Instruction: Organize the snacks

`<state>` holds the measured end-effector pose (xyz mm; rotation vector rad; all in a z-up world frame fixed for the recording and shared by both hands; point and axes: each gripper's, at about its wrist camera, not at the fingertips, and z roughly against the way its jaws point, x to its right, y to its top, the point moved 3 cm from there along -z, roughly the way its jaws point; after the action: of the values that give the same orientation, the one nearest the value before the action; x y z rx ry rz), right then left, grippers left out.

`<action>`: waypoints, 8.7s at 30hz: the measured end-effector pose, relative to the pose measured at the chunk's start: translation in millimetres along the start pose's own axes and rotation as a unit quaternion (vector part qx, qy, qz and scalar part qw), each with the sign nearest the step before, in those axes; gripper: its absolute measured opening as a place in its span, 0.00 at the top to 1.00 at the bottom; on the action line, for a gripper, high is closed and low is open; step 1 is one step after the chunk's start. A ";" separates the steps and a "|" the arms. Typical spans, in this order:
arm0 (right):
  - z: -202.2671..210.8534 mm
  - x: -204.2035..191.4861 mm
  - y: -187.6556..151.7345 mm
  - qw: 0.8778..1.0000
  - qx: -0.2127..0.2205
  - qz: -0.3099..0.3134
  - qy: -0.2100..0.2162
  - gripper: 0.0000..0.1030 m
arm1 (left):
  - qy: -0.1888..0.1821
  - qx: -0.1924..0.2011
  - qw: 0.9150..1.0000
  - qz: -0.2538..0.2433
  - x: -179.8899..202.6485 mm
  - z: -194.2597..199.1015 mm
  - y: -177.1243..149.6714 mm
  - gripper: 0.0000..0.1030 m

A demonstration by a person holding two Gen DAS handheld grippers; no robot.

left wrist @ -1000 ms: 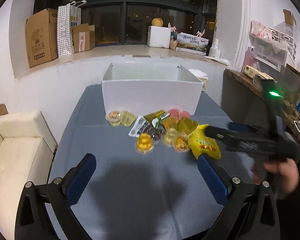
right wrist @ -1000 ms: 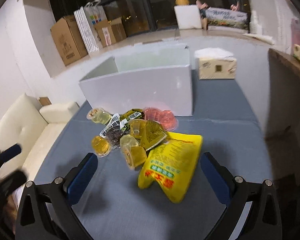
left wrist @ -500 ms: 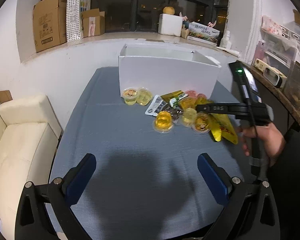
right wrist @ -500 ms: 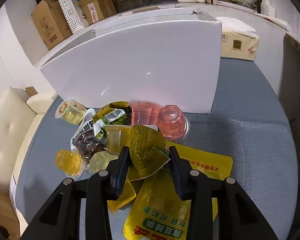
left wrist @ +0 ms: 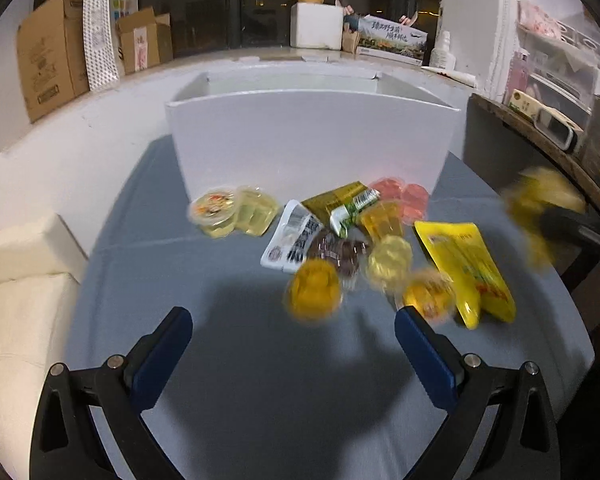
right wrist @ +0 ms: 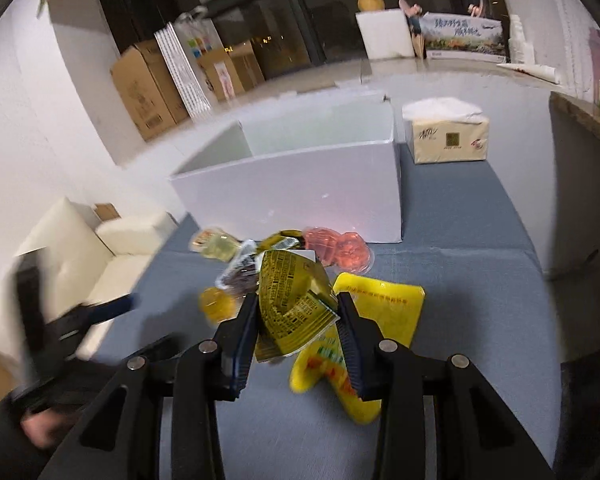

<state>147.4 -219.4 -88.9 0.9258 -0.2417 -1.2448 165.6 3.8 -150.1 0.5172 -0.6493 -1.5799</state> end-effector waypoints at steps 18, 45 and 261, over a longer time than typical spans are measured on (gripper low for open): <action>19.9 -1.9 -18.5 1.000 0.002 -0.001 -0.001 0.59 | -0.049 -0.019 0.999 0.002 -7.7 -25.3 -0.7 0.65; -43.0 -27.7 107.2 0.998 0.043 0.035 -0.001 0.59 | -0.063 0.138 0.988 -0.007 -13.9 70.0 142.7 0.65; -169.9 32.4 34.3 0.985 -0.090 0.102 -0.107 0.46 | -0.027 0.026 0.996 0.080 -41.9 83.5 -74.4 0.00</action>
<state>288.3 -167.7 -181.5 0.5958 -0.3788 -1.1545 59.7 58.2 -140.5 0.4517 -0.7561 -1.4331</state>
